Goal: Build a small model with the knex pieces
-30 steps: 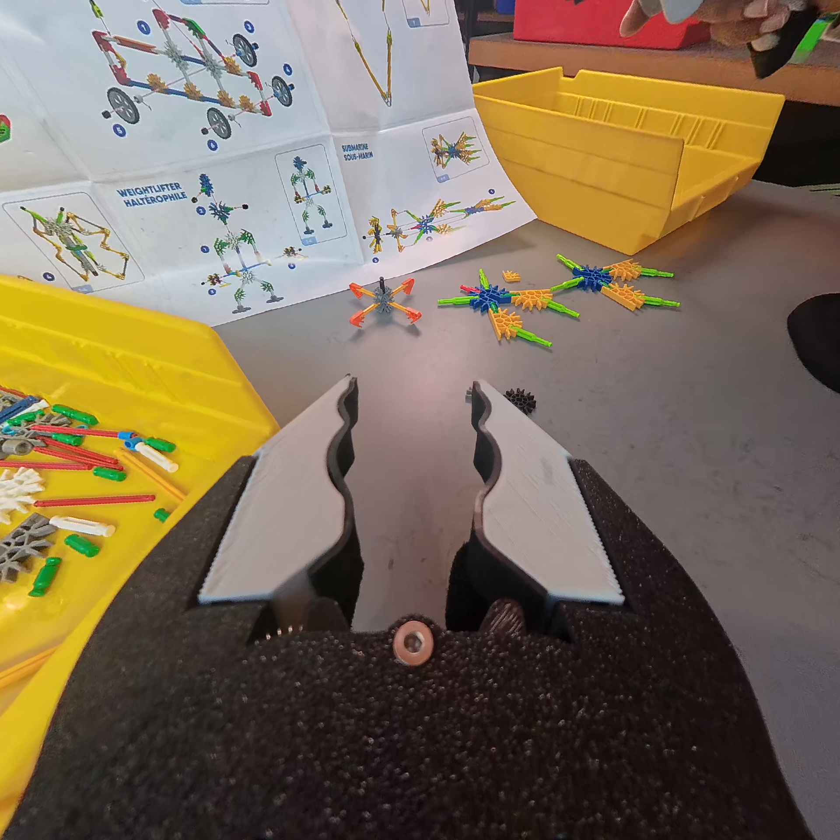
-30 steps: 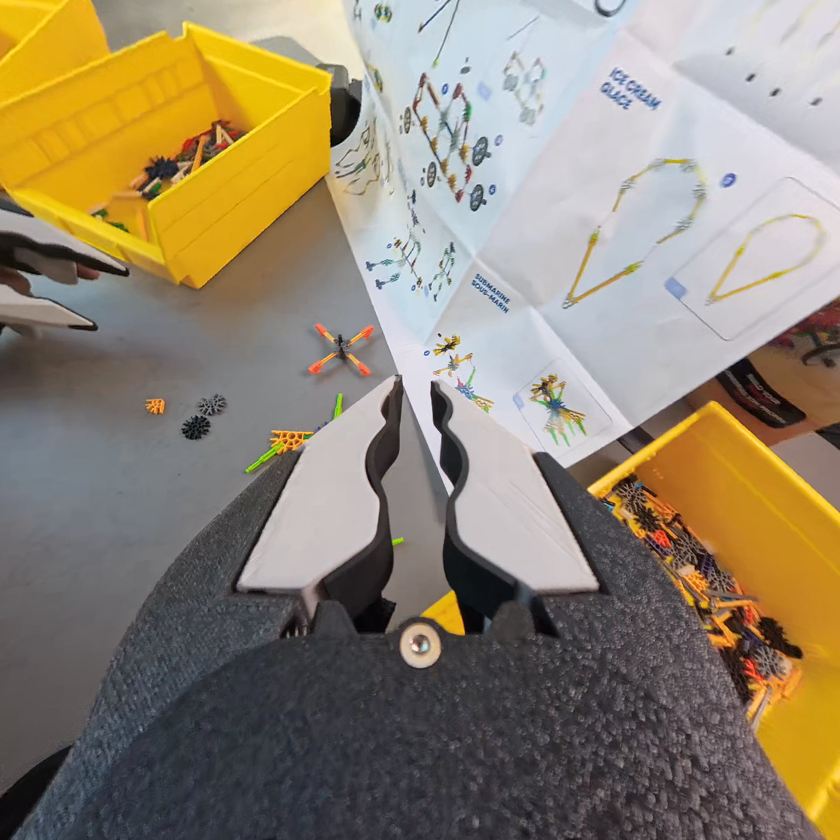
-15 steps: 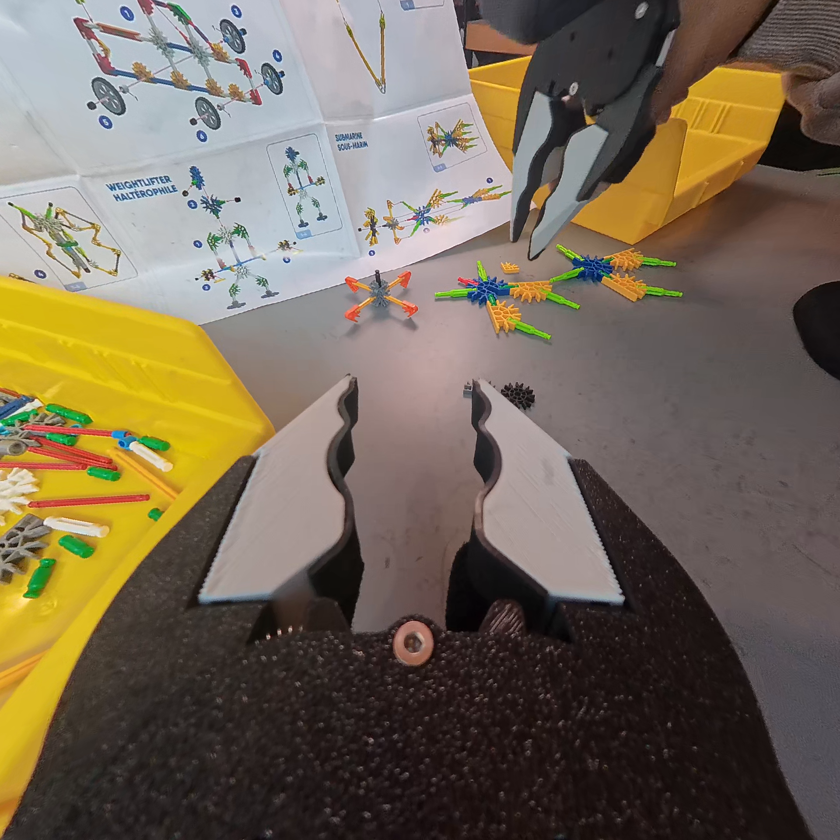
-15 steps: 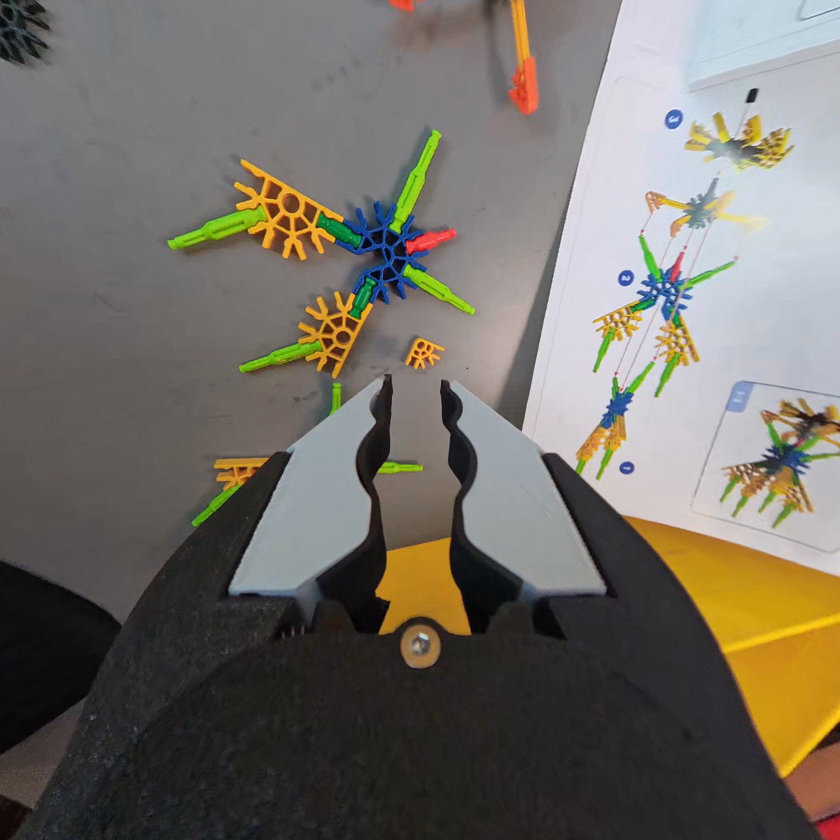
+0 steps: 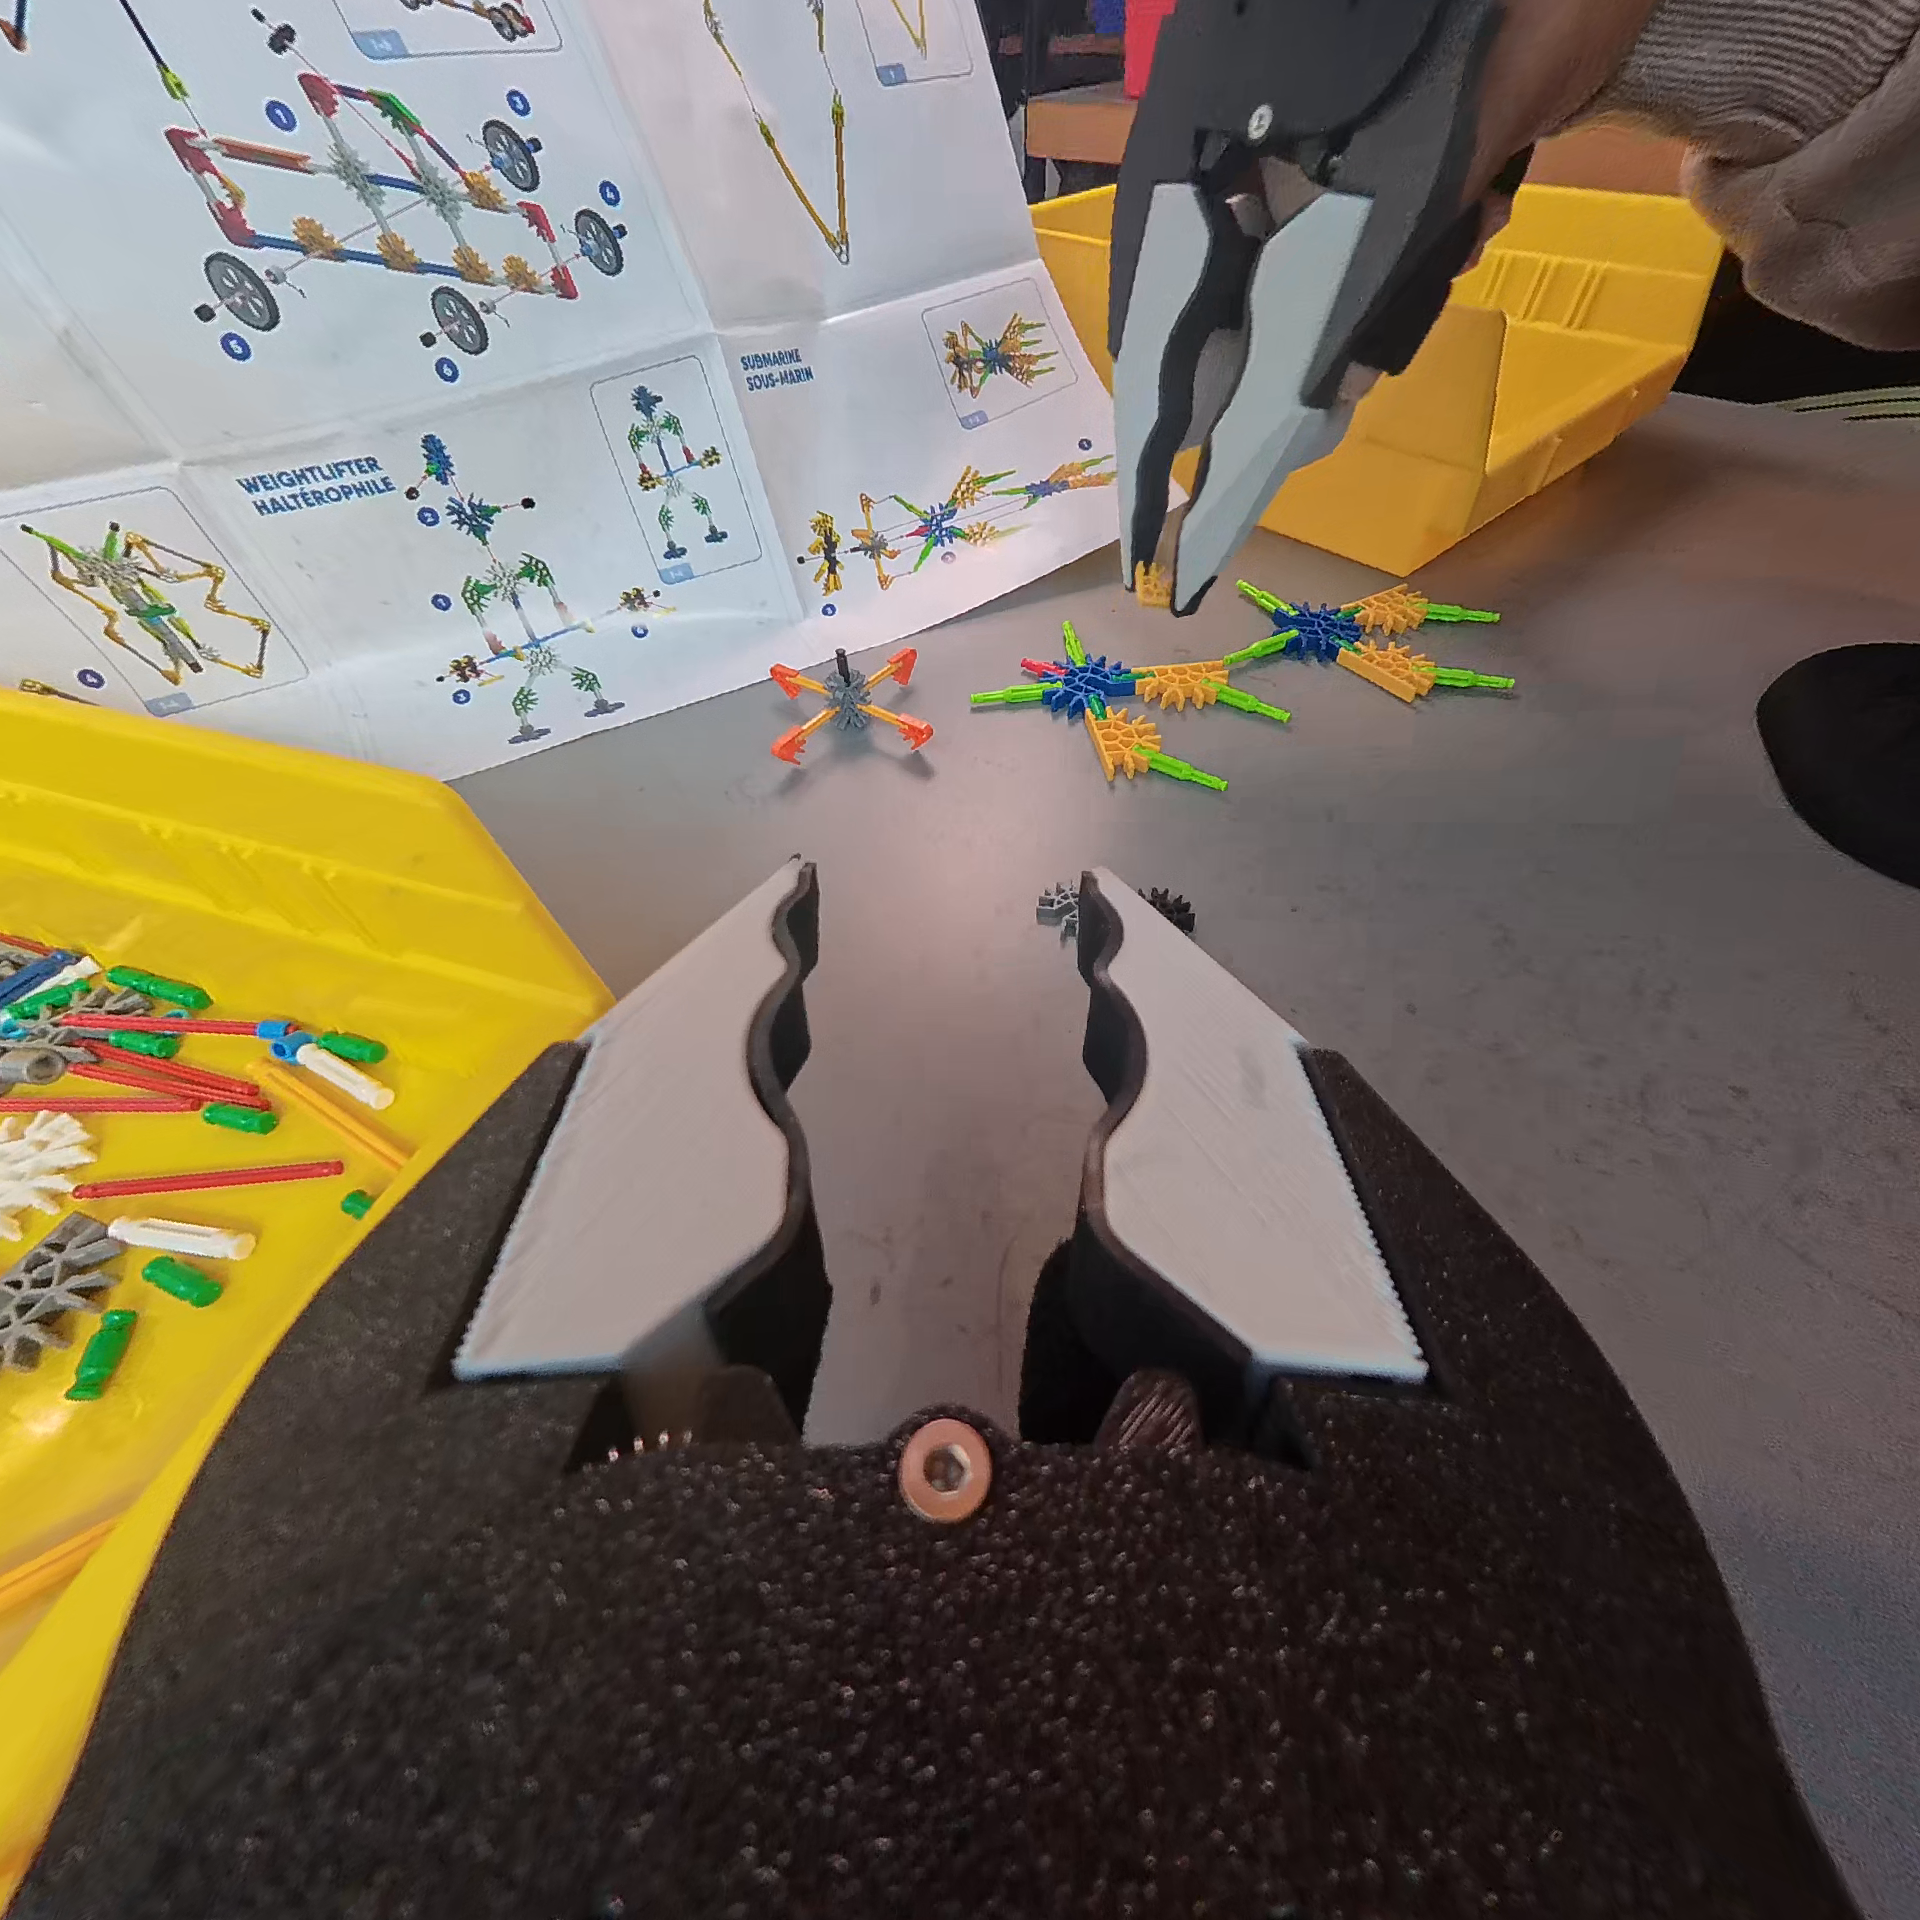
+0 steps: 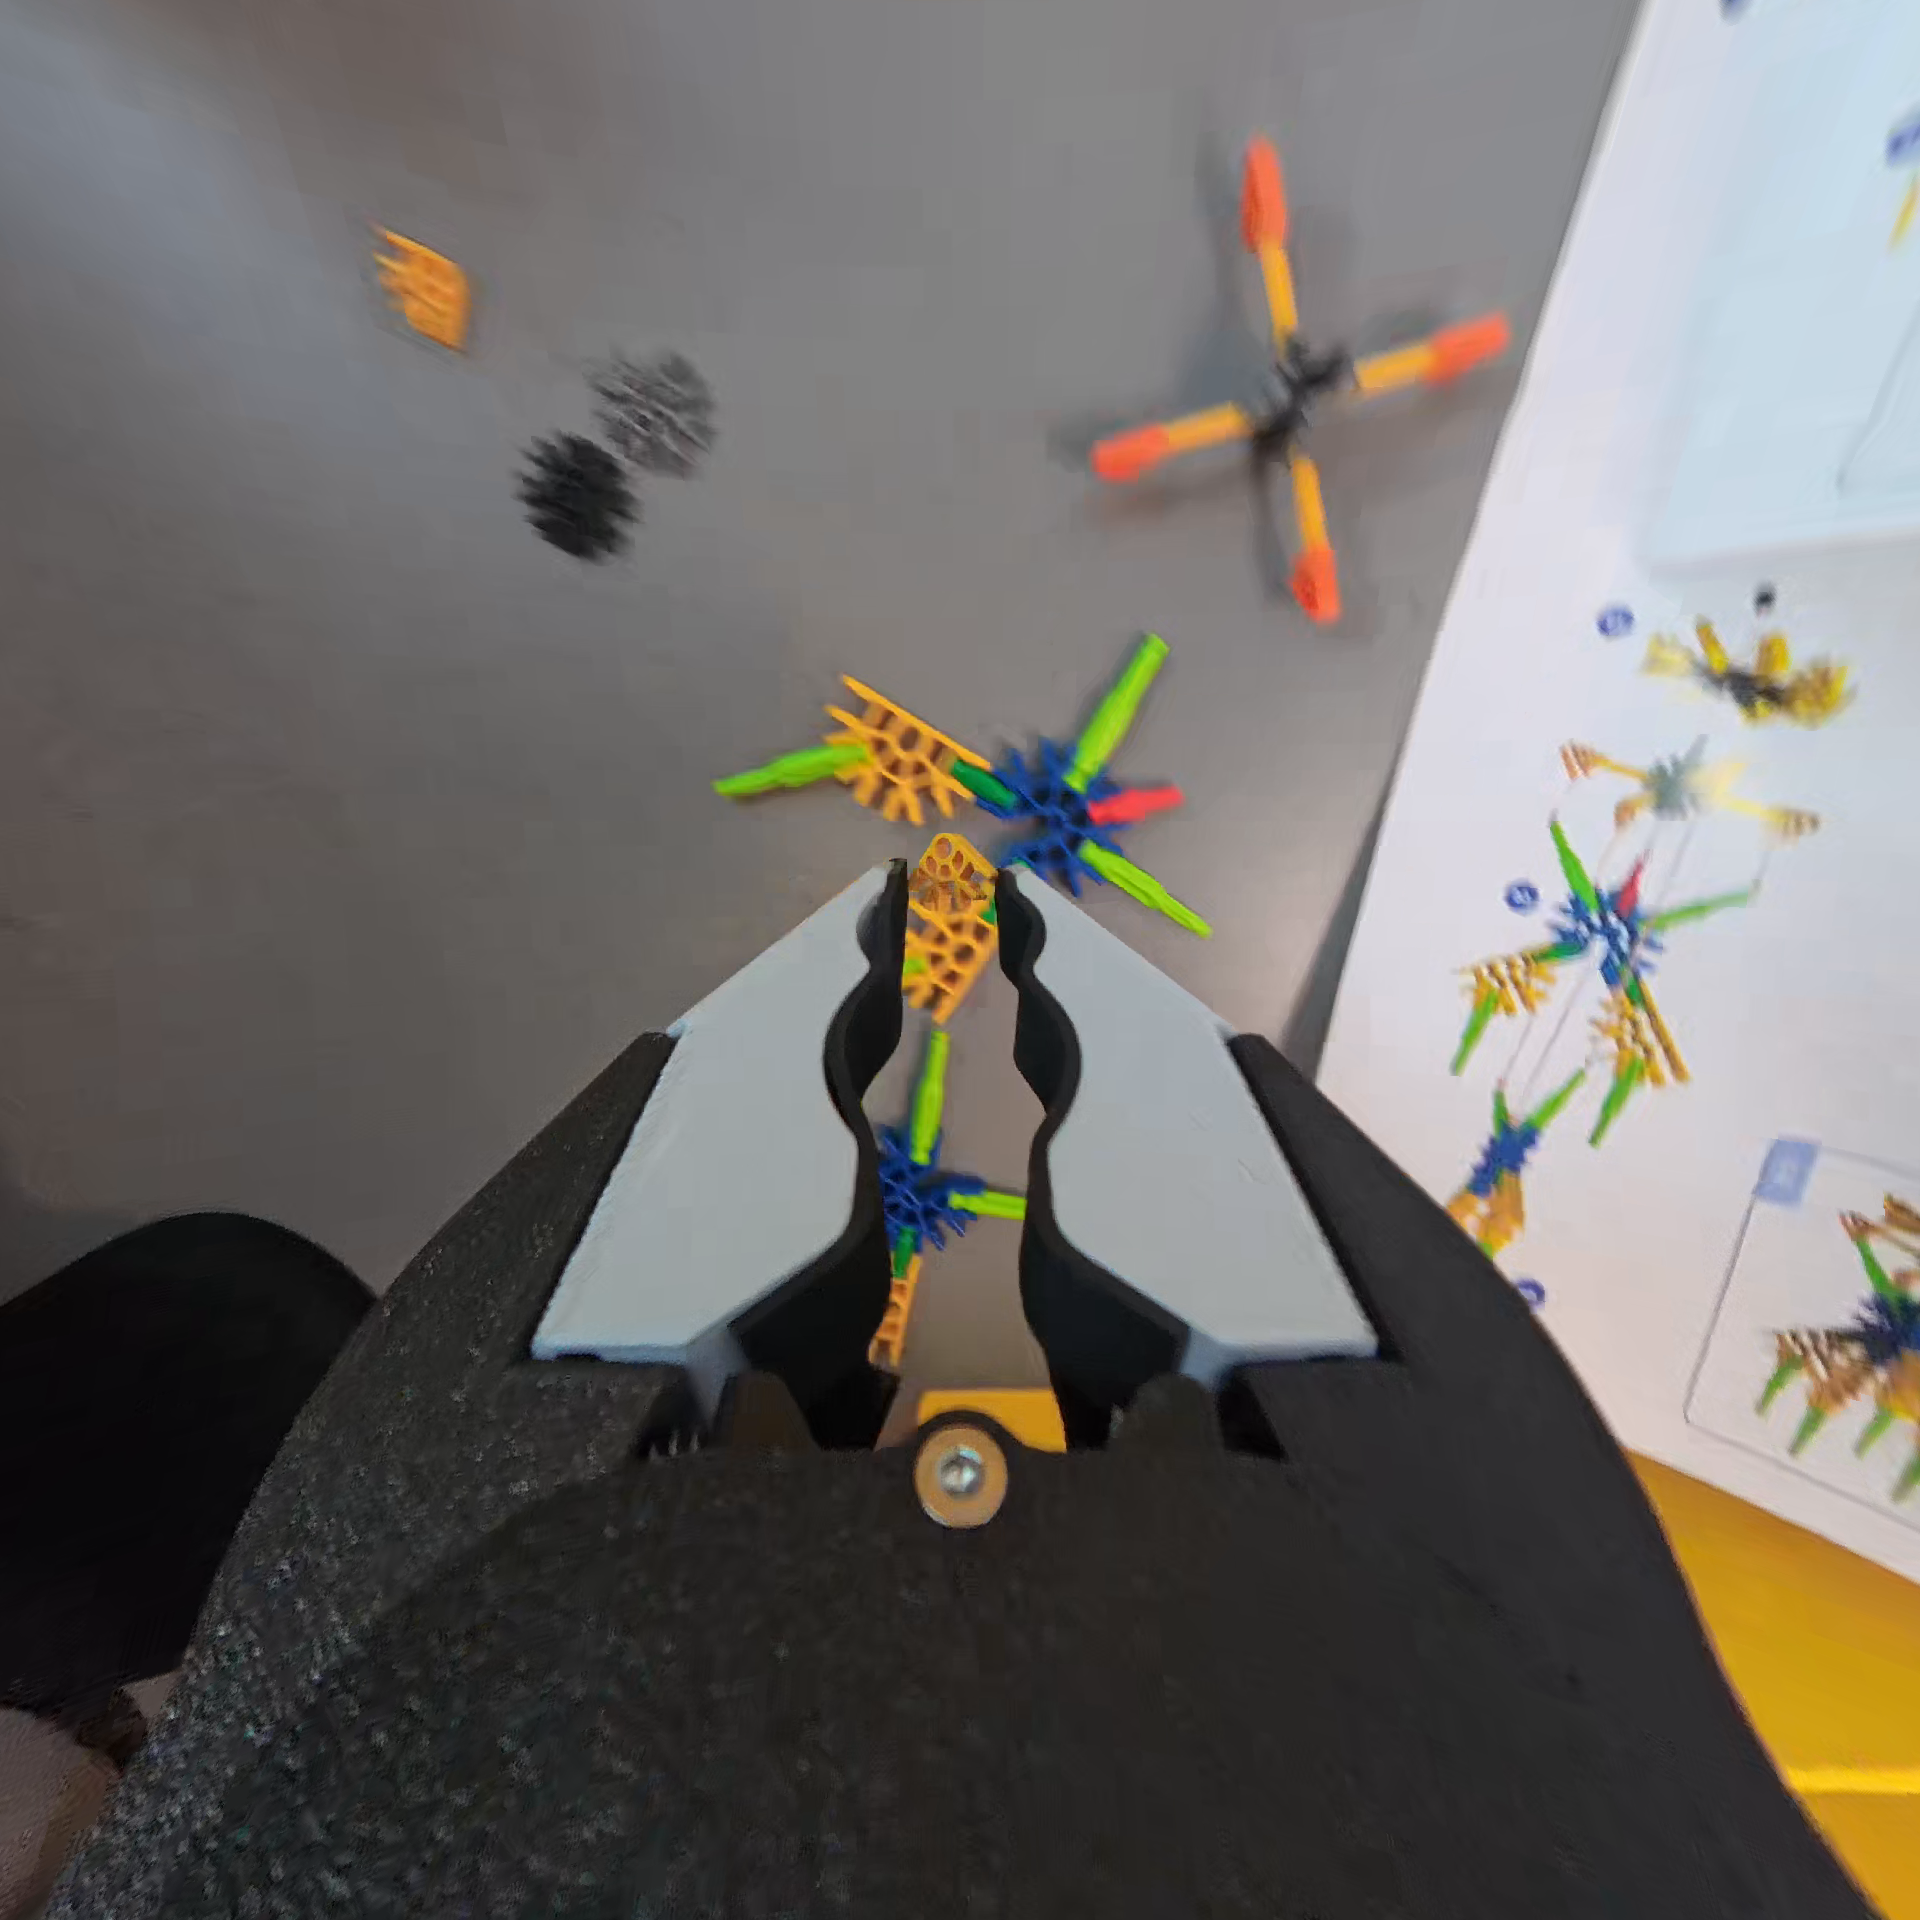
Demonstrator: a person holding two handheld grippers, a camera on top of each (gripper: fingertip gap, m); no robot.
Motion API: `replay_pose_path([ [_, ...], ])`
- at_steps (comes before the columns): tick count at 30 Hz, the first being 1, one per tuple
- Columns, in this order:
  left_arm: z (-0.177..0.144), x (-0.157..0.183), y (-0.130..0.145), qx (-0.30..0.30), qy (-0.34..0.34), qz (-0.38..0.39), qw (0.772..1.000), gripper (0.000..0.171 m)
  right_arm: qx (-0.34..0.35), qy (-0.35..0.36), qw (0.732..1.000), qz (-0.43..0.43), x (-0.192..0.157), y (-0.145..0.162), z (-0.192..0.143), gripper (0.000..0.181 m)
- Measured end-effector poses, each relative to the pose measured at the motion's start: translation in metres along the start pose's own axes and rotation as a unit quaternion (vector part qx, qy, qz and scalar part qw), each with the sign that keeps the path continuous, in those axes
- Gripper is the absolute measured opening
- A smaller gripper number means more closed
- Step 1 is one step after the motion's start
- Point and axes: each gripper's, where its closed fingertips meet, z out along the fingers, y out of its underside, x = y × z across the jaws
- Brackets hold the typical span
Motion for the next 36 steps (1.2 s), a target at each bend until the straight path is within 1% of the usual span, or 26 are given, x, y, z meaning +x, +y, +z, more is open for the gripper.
replay_pose_path([
  [2, 0.001, 0.000, 0.002, -0.003, 0.002, -0.002, 1.000, 0.050, 0.041, -0.032, 0.998, -0.041, -0.041, -0.029, -0.001, 0.014],
  [5, 0.004, 0.001, 0.005, -0.009, 0.005, -0.005, 1.000, 0.050, 0.062, -0.076, 0.990, -0.097, -0.099, -0.056, 0.024, 0.015],
  [7, 0.004, 0.000, 0.007, -0.013, 0.001, 0.001, 1.000, 0.050, 0.055, -0.074, 0.988, -0.125, -0.118, -0.062, 0.045, 0.015],
  [9, 0.004, -0.002, 0.008, -0.014, -0.005, 0.004, 1.000, 0.050, 0.061, -0.071, 0.986, -0.137, -0.127, -0.067, 0.057, 0.016],
  [11, 0.003, -0.004, 0.008, -0.014, -0.008, 0.002, 1.000, 0.050, 0.079, -0.045, 0.985, -0.146, -0.123, -0.073, 0.059, 0.017],
  [13, 0.003, -0.005, 0.008, -0.014, -0.008, -0.002, 1.000, 0.050, 0.105, -0.011, 0.984, -0.140, -0.109, -0.077, 0.047, 0.023],
  [15, 0.003, -0.004, 0.007, -0.013, -0.007, -0.001, 1.000, 0.050, 0.160, 0.025, 0.981, -0.107, -0.086, -0.081, 0.013, 0.024],
  [17, 0.002, -0.003, 0.005, -0.010, -0.007, 0.005, 1.000, 0.050, 0.223, 0.082, 0.970, -0.052, -0.046, -0.075, -0.039, 0.025],
  [19, 0.001, -0.001, 0.003, -0.007, -0.007, 0.009, 1.000, 0.050, 0.281, 0.169, 0.944, 0.026, 0.011, -0.048, -0.101, 0.025],
  [20, 0.001, 0.000, 0.003, -0.007, -0.006, 0.010, 1.000, 0.050, 0.303, 0.216, 0.925, 0.072, 0.043, -0.025, -0.131, 0.025],
  [21, 0.002, 0.001, 0.002, -0.005, -0.003, 0.009, 1.000, 0.050, 0.311, 0.264, 0.904, 0.125, 0.076, 0.006, -0.156, 0.024],
  [22, 0.002, 0.002, 0.002, -0.005, 0.000, 0.007, 1.000, 0.050, 0.303, 0.301, 0.887, 0.178, 0.107, 0.042, -0.170, 0.022],
  [23, 0.003, 0.003, 0.003, -0.006, 0.002, 0.006, 1.000, 0.050, 0.285, 0.313, 0.877, 0.226, 0.130, 0.078, -0.172, 0.022],
  [25, 0.005, 0.004, 0.006, -0.012, 0.003, 0.007, 1.000, 0.050, 0.244, 0.303, 0.870, 0.302, 0.161, 0.137, -0.153, 0.022],
  [26, 0.007, 0.004, 0.009, -0.016, 0.003, 0.007, 1.000, 0.050, 0.227, 0.292, 0.870, 0.328, 0.170, 0.158, -0.137, 0.022],
  [28, 0.009, 0.002, 0.013, -0.024, -0.001, 0.004, 1.000, 0.050, 0.191, 0.262, 0.875, 0.359, 0.179, 0.188, -0.101, 0.022],
  [30, 0.010, -0.001, 0.015, -0.027, -0.008, -0.004, 1.000, 0.050, 0.161, 0.240, 0.880, 0.376, 0.183, 0.206, -0.070, 0.022],
  [32, 0.011, -0.005, 0.016, -0.028, -0.016, -0.011, 0.999, 0.050, 0.139, 0.228, 0.887, 0.377, 0.185, 0.215, -0.050, 0.022],
  [34, 0.012, -0.008, 0.018, -0.031, -0.023, -0.014, 0.999, 0.050, 0.113, 0.224, 0.892, 0.375, 0.186, 0.223, -0.041, 0.022],
  [36, 0.013, -0.010, 0.020, -0.034, -0.025, -0.020, 0.999, 0.050, 0.106, 0.220, 0.895, 0.373, 0.188, 0.225, -0.037, 0.022],
])
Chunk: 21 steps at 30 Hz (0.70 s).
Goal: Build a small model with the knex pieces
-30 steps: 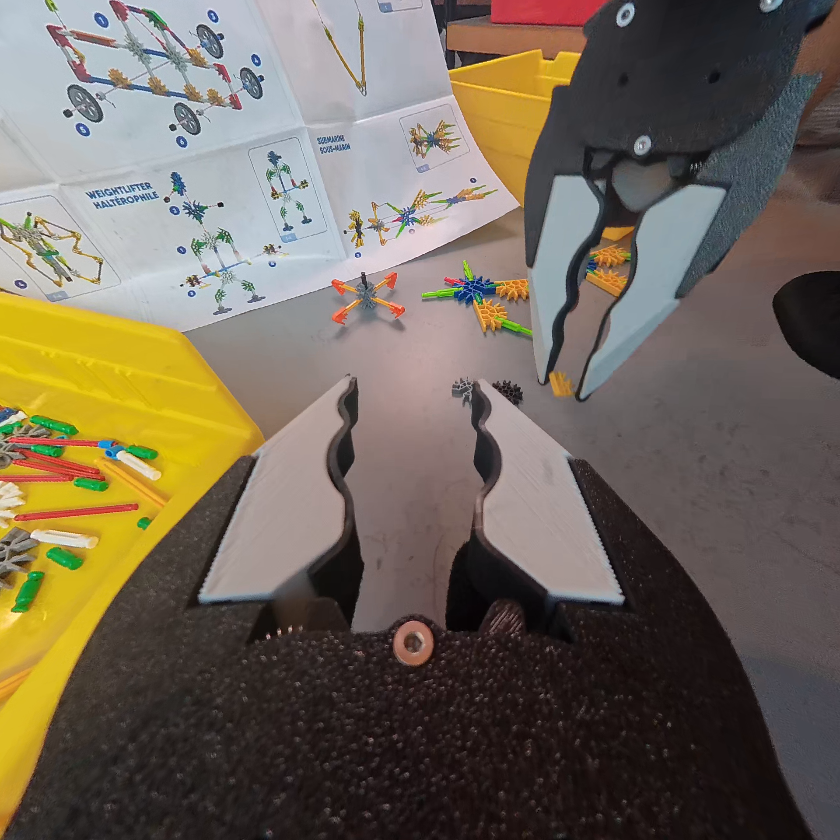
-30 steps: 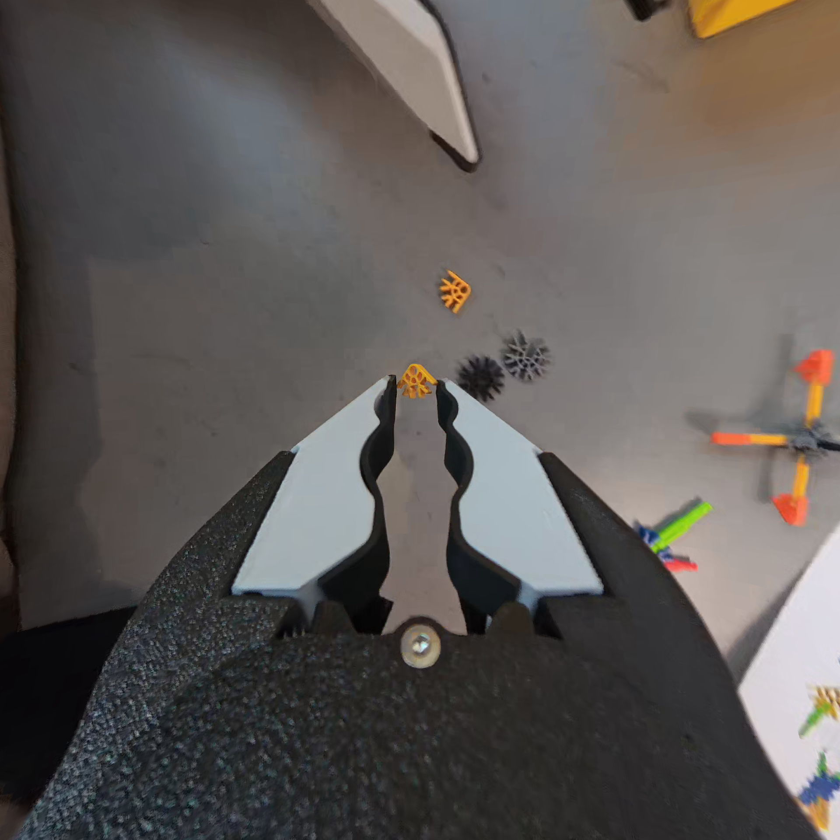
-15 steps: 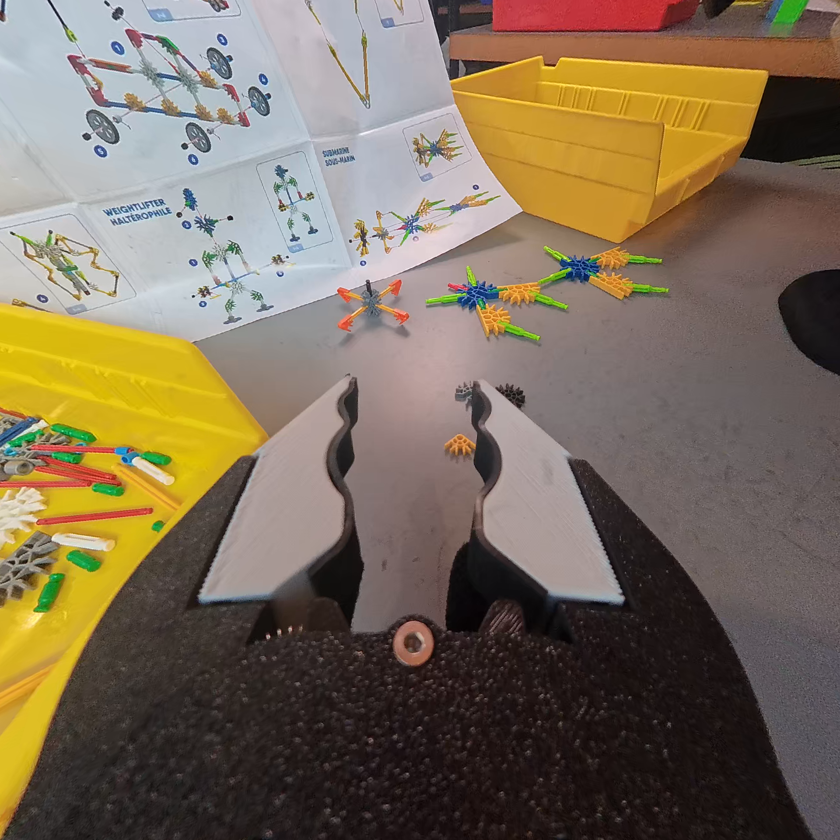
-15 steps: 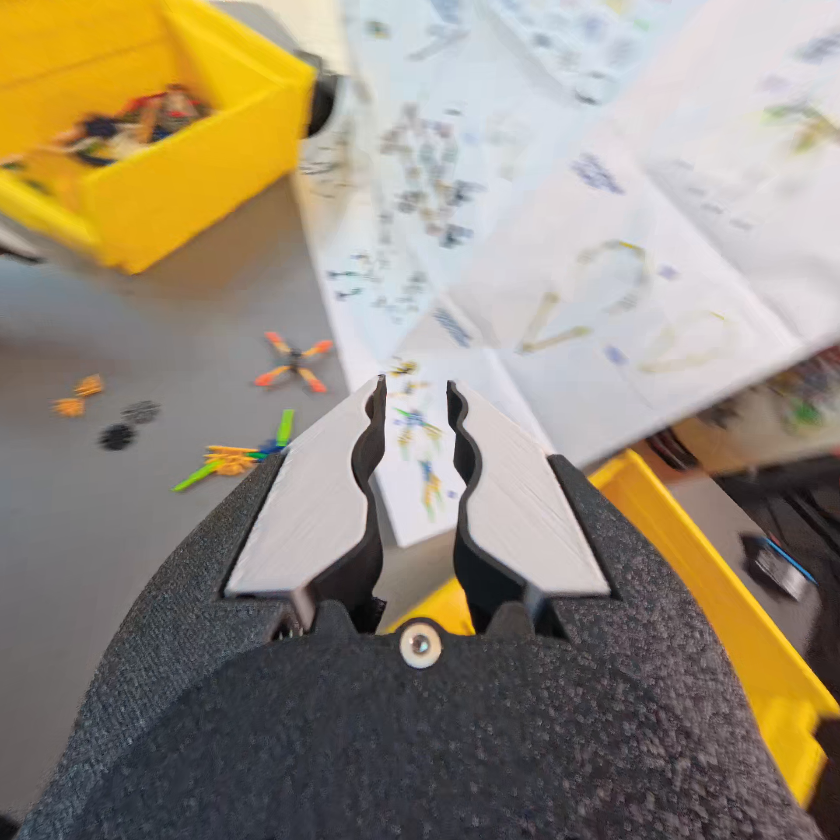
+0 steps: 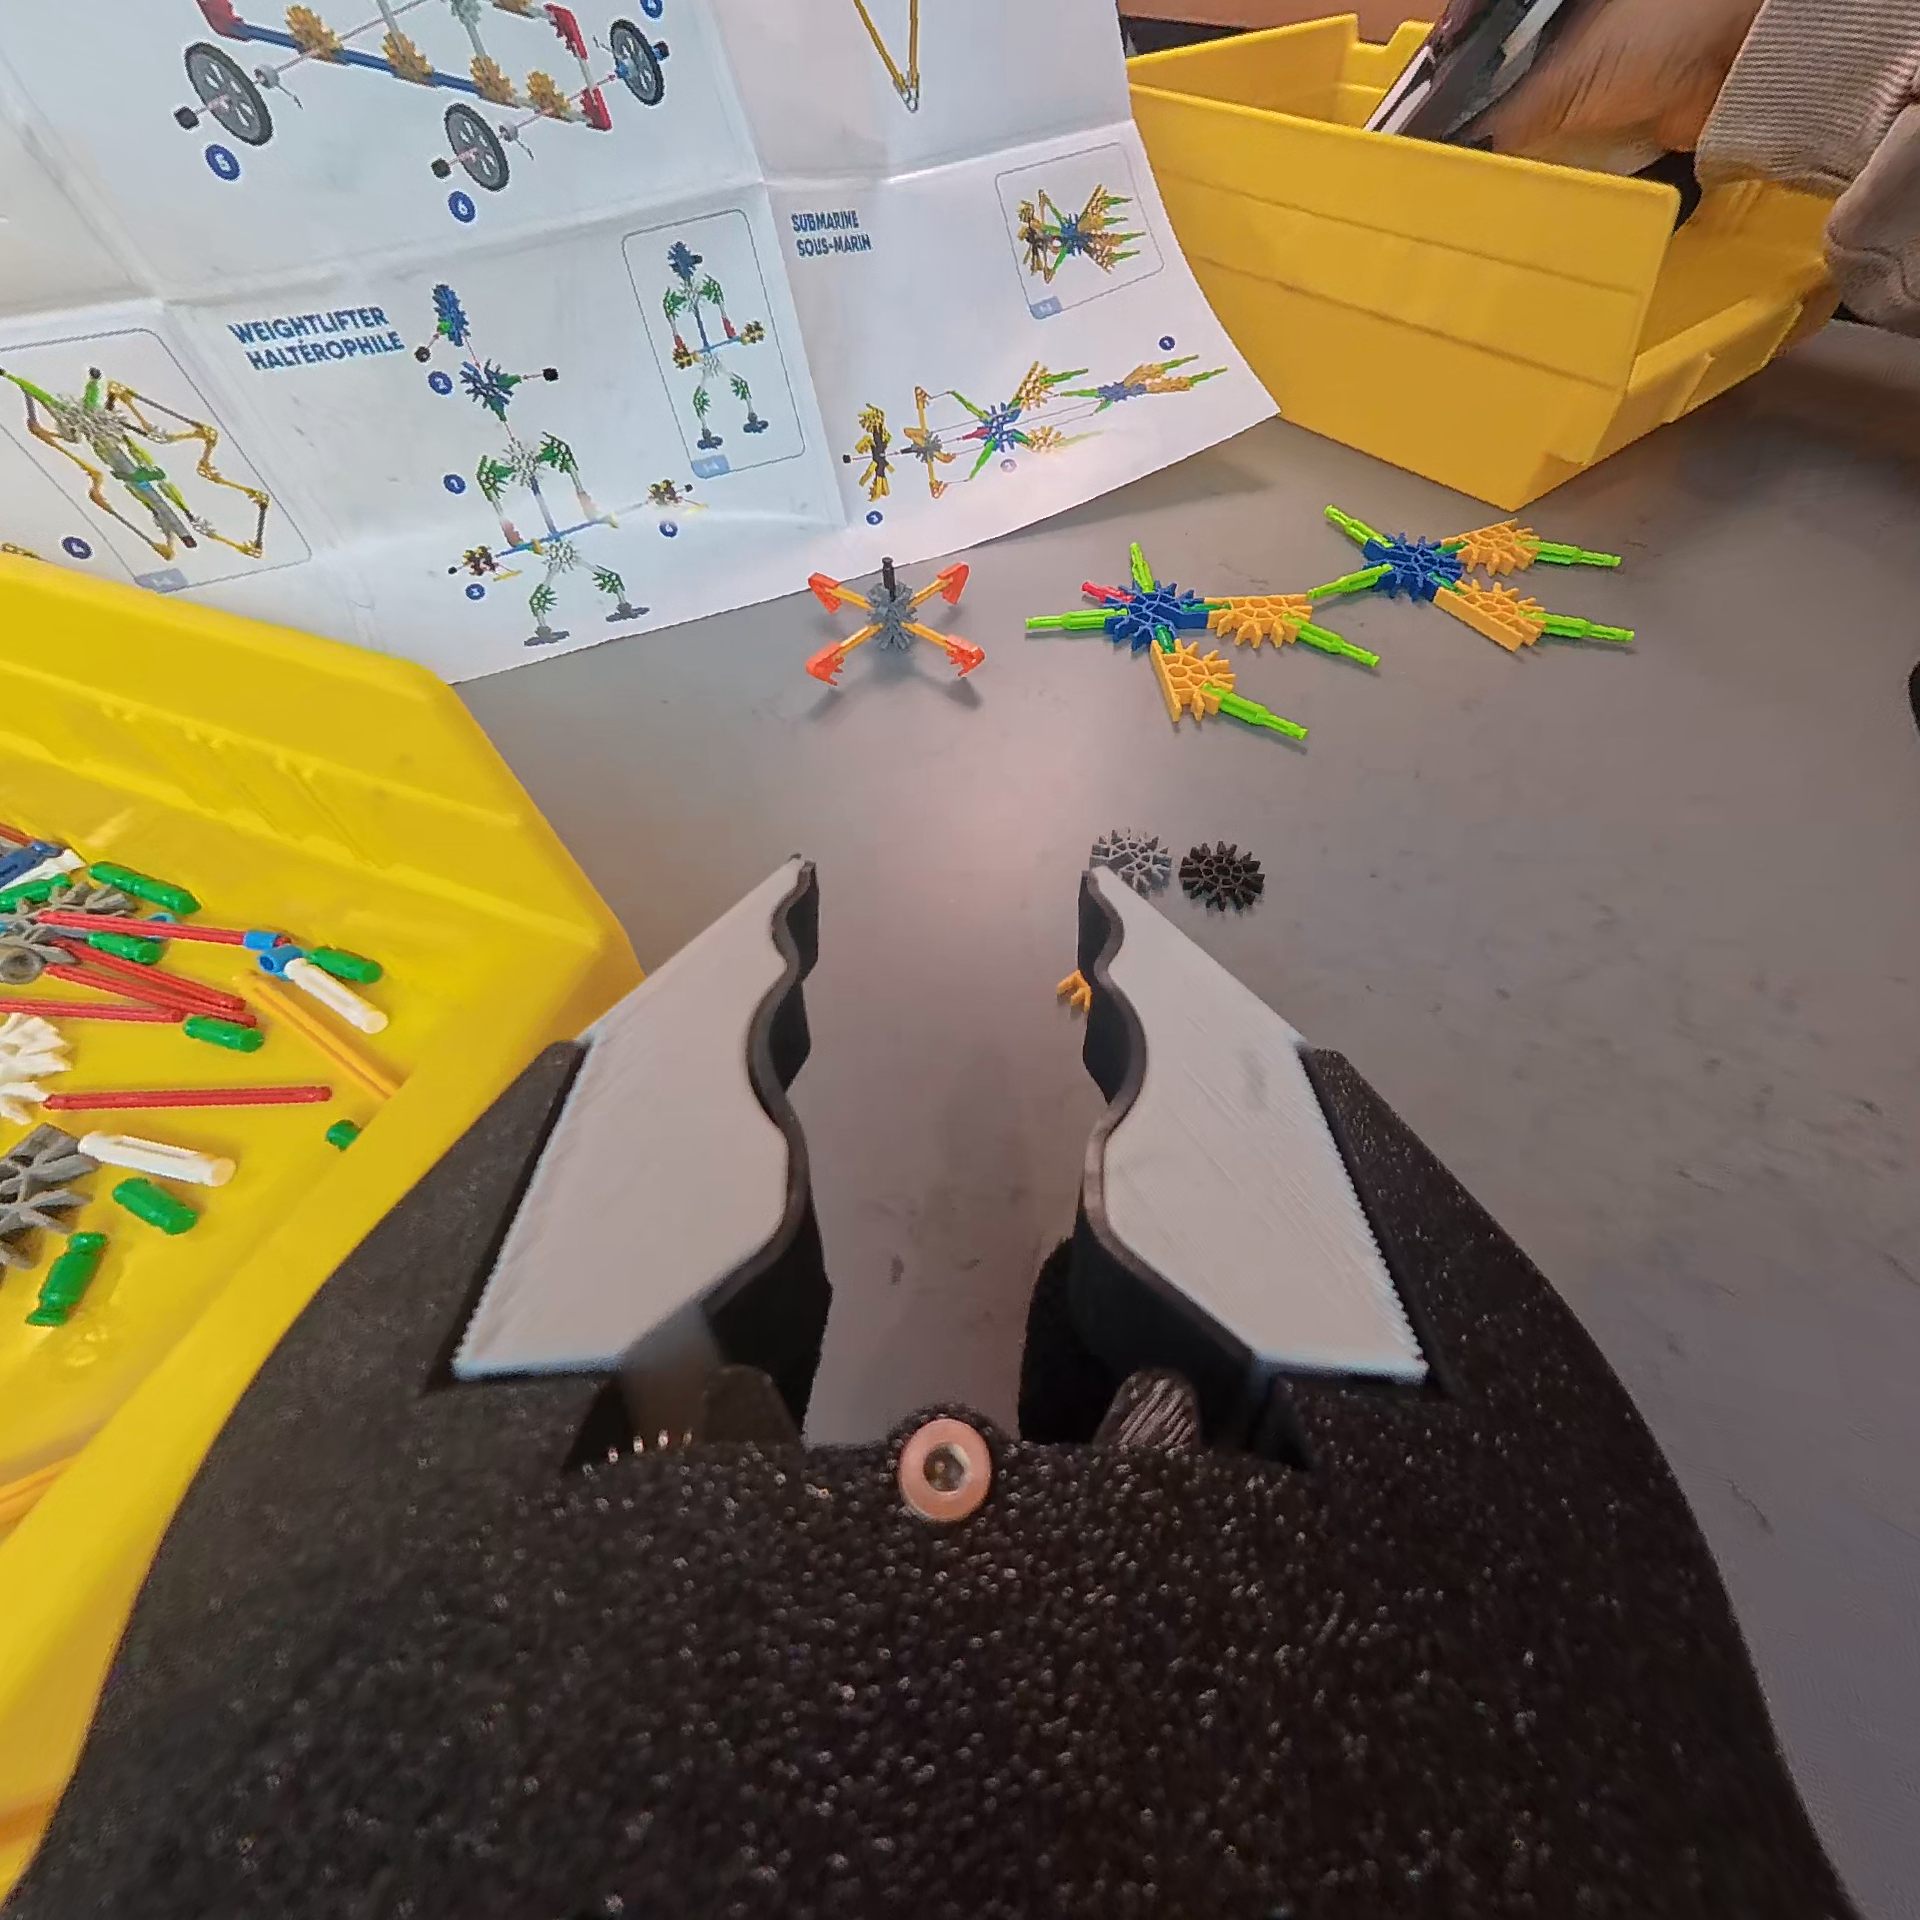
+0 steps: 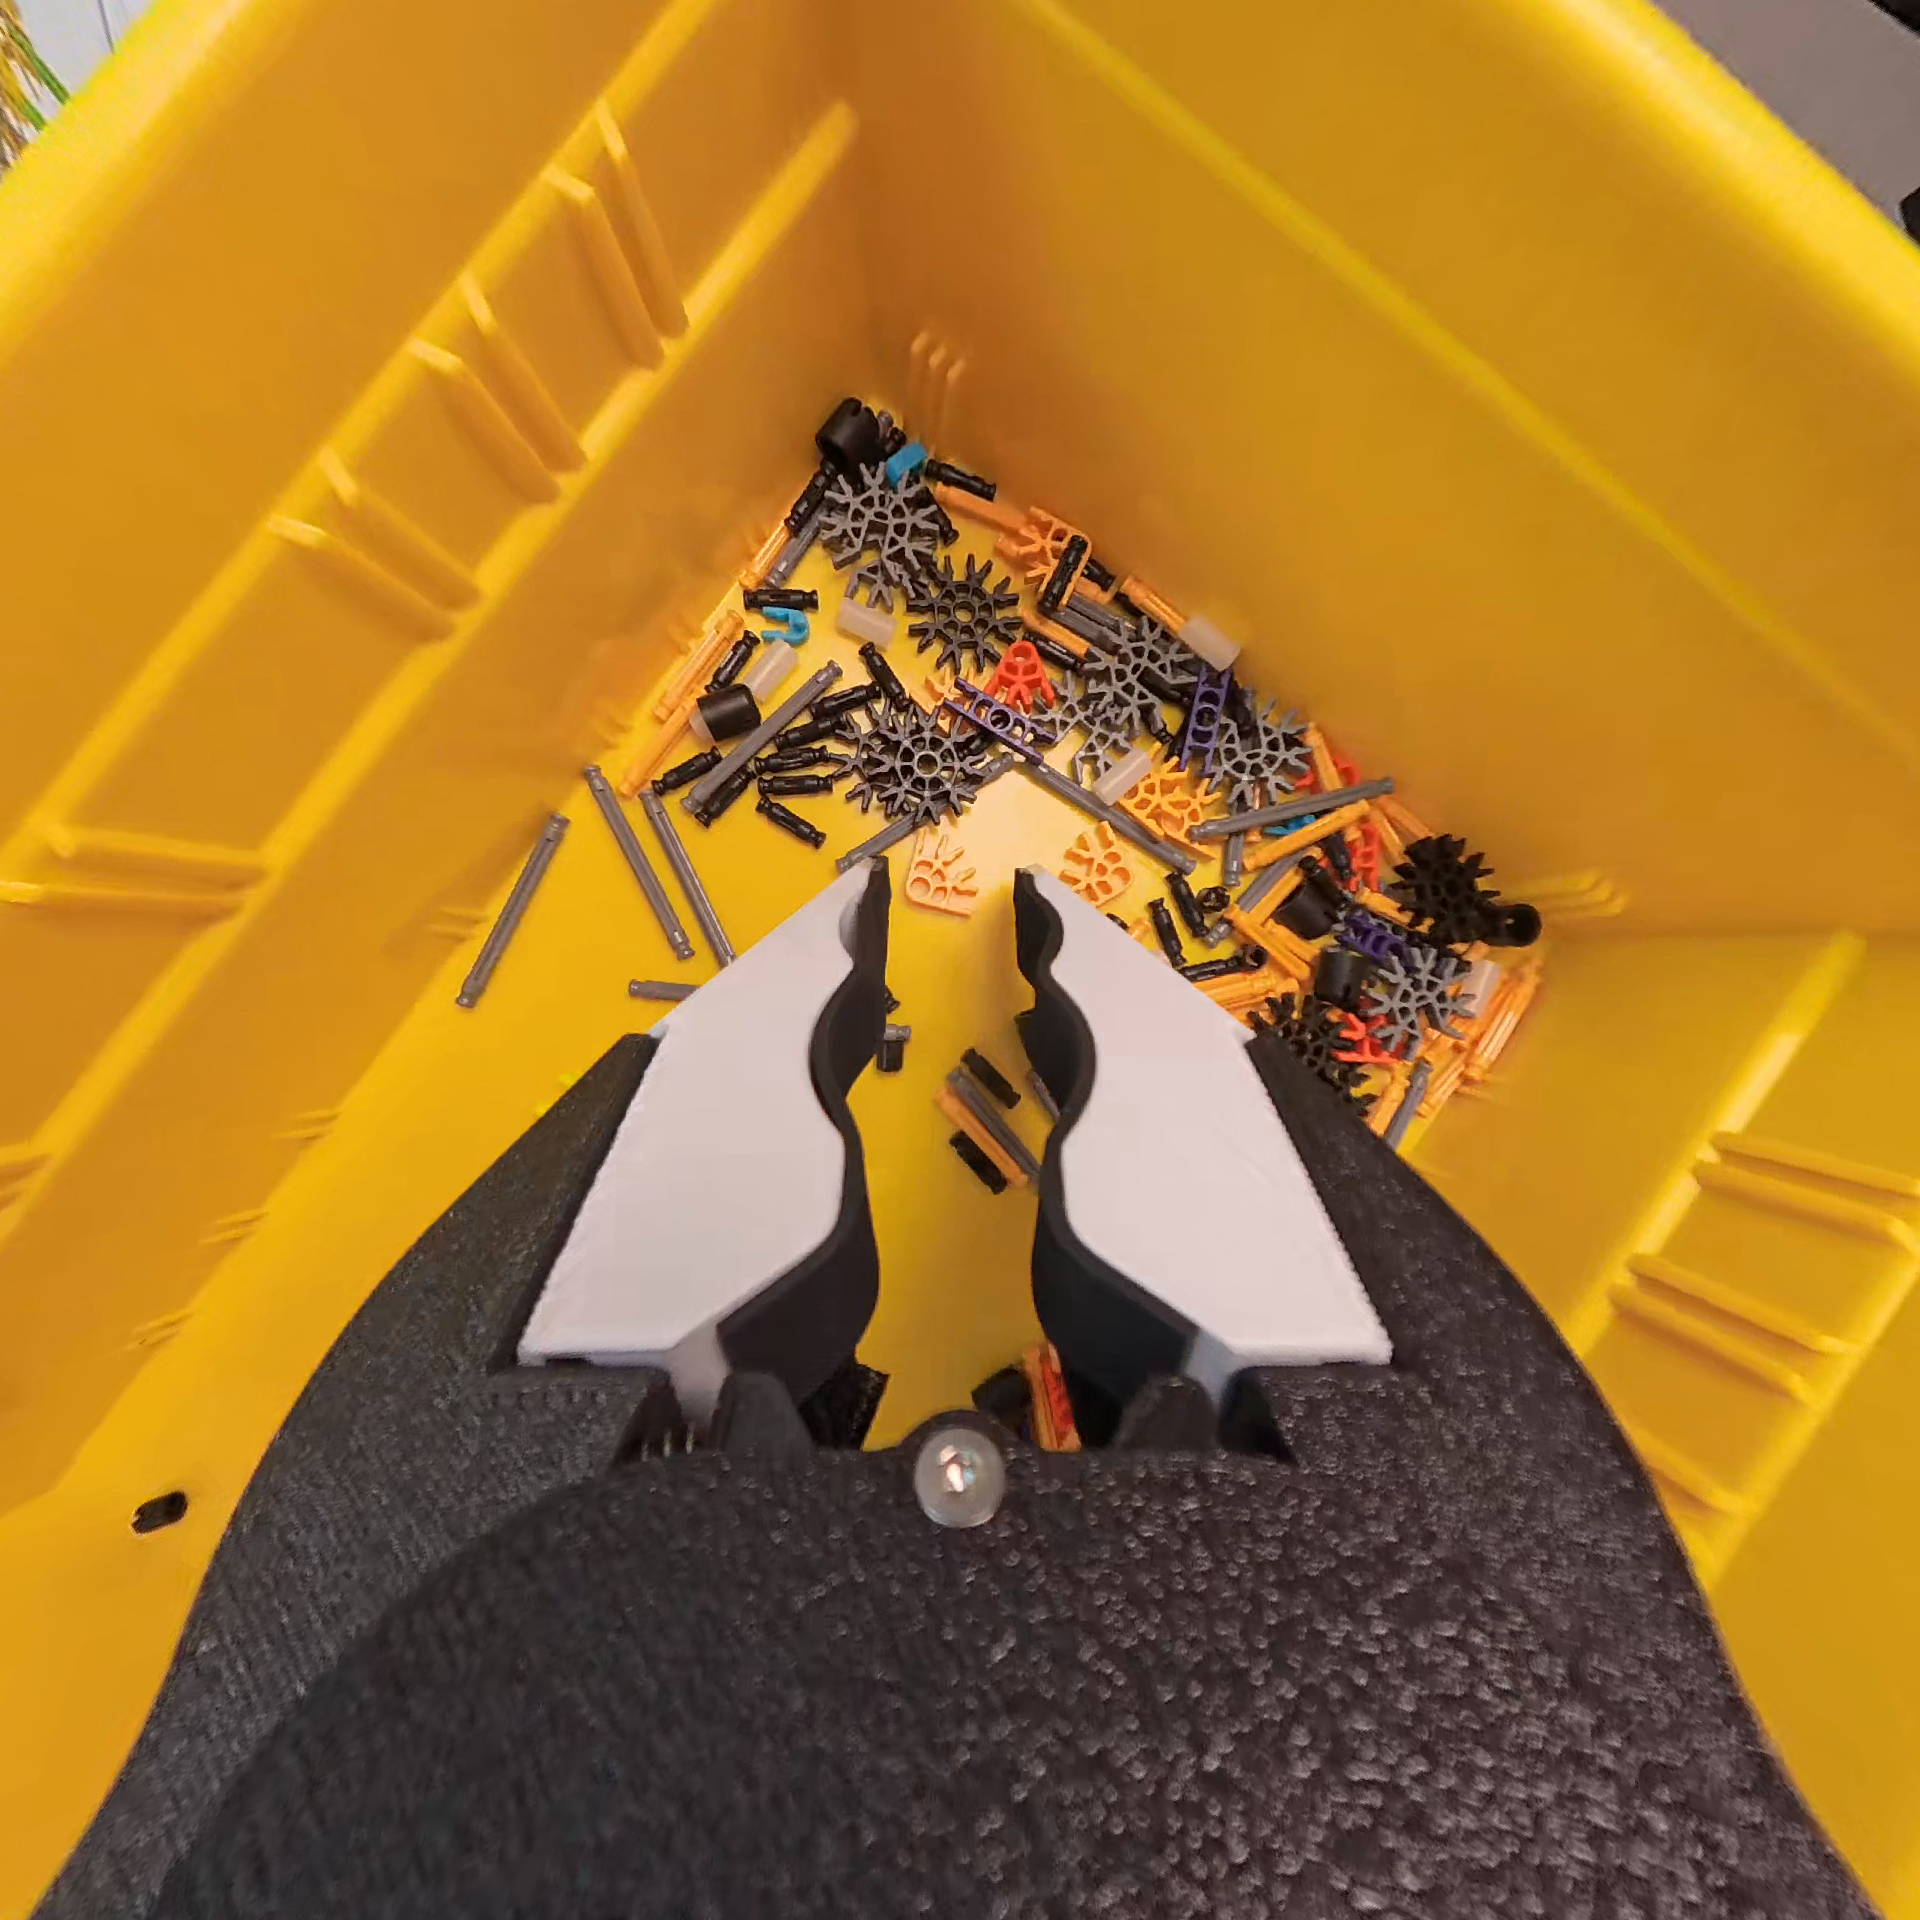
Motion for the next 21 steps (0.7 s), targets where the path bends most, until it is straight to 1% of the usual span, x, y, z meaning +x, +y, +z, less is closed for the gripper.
replay_pose_path([
  [2, 0.002, -0.001, 0.002, -0.003, 0.002, -0.005, 1.000, 0.050, -0.012, -0.008, 1.000, -0.004, -0.001, 0.004, 0.004, 0.022],
  [5, 0.002, -0.001, 0.002, -0.004, 0.004, -0.006, 1.000, 0.050, -0.007, -0.028, 1.000, -0.002, -0.006, 0.004, 0.006, 0.013],
  [10, 0.000, 0.002, -0.001, 0.002, 0.009, -0.004, 1.000, 0.050, 0.001, -0.030, 1.000, 0.003, -0.006, 0.006, 0.002, 0.011],
  [11, -0.001, 0.003, -0.002, 0.004, 0.009, -0.002, 1.000, 0.050, 0.013, -0.026, 1.000, 0.000, -0.007, 0.004, -0.005, 0.012],
  [13, -0.003, 0.004, -0.004, 0.008, 0.010, 0.002, 1.000, 0.050, 0.079, -0.038, 0.996, 0.004, -0.023, -0.017, -0.034, 0.011],
  [15, -0.003, 0.005, -0.005, 0.011, 0.014, 0.003, 1.000, 0.050, 0.157, -0.056, 0.986, -0.022, -0.058, -0.043, -0.076, 0.011],
  [17, -0.002, 0.008, -0.005, 0.010, 0.022, 0.001, 1.000, 0.050, 0.207, -0.062, 0.972, -0.094, -0.109, -0.060, -0.111, 0.012],
  [19, -0.002, 0.011, -0.005, 0.010, 0.028, 0.003, 1.000, 0.050, 0.230, -0.084, 0.954, -0.172, -0.175, -0.063, -0.130, 0.012],
  [21, -0.003, 0.014, -0.007, 0.012, 0.029, 0.012, 0.999, 0.050, 0.221, -0.142, 0.939, -0.223, -0.248, -0.050, -0.130, 0.011],
])
